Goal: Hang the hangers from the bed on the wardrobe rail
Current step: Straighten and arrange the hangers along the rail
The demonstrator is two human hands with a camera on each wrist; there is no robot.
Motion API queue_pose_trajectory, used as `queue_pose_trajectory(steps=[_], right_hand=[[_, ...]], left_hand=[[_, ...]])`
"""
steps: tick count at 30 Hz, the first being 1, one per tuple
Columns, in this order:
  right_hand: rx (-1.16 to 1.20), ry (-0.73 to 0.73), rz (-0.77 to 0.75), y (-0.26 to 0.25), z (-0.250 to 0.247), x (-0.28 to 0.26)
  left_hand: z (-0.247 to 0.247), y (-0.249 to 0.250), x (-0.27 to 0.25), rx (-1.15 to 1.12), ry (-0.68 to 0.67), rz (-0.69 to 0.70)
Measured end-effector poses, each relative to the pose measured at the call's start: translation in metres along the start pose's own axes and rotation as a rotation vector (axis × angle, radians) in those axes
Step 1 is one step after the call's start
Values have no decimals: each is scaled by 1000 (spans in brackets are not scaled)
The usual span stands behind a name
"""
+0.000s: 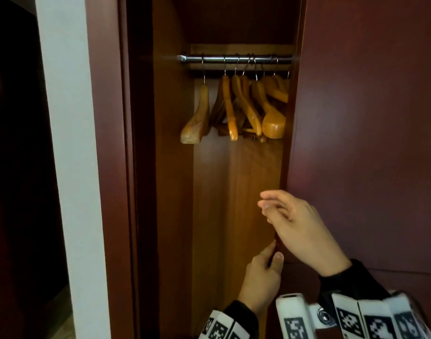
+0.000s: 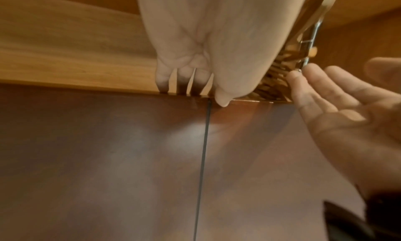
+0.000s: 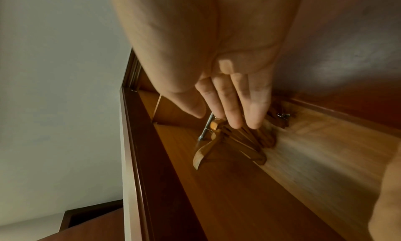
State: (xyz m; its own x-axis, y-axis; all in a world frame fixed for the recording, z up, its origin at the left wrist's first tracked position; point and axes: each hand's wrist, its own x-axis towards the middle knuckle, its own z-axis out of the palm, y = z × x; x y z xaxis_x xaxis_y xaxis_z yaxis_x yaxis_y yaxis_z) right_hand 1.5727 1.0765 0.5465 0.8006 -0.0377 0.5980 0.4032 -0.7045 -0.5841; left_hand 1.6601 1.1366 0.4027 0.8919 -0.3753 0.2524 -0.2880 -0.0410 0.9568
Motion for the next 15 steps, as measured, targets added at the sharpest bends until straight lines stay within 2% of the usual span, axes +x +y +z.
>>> queue_pose_trajectory(steps=[4,11,15], right_hand=[[-25,13,27,12,-14,-1],[34,69,107,40,-39,4],[78,96,170,53,-50,2]], left_hand=[[19,3,7,3,-56,24],[56,8,23,-7,-143,-21],[78,14,25,43,-102,-2]])
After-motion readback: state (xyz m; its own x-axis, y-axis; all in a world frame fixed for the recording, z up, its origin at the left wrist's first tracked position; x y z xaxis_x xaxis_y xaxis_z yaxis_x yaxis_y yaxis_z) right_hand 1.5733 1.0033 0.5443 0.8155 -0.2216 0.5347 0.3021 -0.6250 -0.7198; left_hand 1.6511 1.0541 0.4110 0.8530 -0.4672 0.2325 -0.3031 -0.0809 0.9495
